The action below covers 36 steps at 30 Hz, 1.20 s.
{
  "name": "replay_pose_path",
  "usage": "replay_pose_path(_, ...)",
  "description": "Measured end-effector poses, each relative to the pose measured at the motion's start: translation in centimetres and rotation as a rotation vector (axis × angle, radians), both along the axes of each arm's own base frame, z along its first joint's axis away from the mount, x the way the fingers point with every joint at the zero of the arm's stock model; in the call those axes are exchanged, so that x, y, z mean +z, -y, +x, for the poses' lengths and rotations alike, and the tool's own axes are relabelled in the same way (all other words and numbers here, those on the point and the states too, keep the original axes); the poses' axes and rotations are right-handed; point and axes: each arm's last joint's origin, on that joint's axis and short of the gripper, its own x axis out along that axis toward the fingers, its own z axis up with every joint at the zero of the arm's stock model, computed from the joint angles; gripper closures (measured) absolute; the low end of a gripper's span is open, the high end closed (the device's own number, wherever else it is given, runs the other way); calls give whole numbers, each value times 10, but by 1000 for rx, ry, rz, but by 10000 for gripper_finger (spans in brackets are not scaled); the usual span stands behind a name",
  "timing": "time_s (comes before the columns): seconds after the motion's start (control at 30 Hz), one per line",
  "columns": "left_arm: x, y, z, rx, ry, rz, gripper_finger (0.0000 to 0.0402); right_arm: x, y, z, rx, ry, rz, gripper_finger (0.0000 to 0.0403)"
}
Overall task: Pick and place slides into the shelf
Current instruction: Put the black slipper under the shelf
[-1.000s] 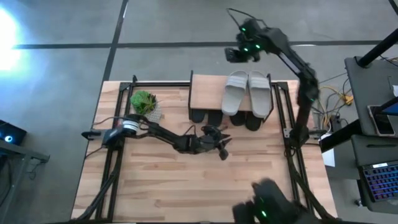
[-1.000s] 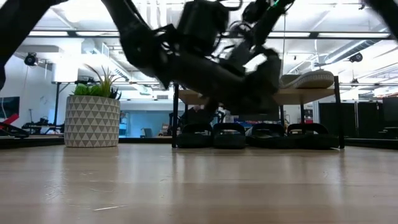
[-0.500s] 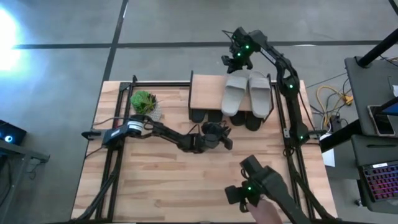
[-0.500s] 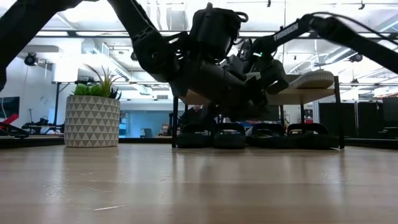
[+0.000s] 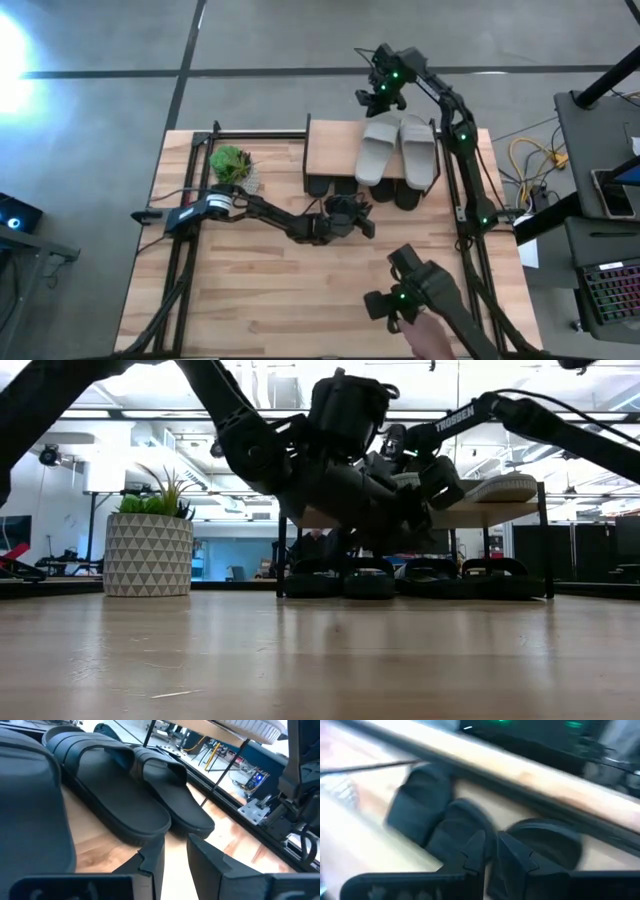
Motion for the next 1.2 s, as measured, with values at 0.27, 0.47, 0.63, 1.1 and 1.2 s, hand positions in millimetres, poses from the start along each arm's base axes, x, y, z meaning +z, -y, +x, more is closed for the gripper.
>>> replay_pose_path(0.27, -3, -2, 0, -1, -17, 14, 334, -35, 2, 3, -8, -75, 139, 360)
replay_pose_path(0.47, -2, -1, 1, -14, -30, 33, 334, -55, -4, 10, 59, -98, 226, 360)
replay_pose_path(0.63, -2, -1, 1, -16, -33, 33, 334, -56, -7, 13, 68, -96, 229, 360)
replay_pose_path(1.1, -2, -1, 1, -19, -31, 34, 334, -65, -8, 7, 43, -291, 179, 360)
replay_pose_path(1.2, -2, -1, 1, -19, -33, 36, 334, -72, -10, 11, 49, -222, 222, 360)
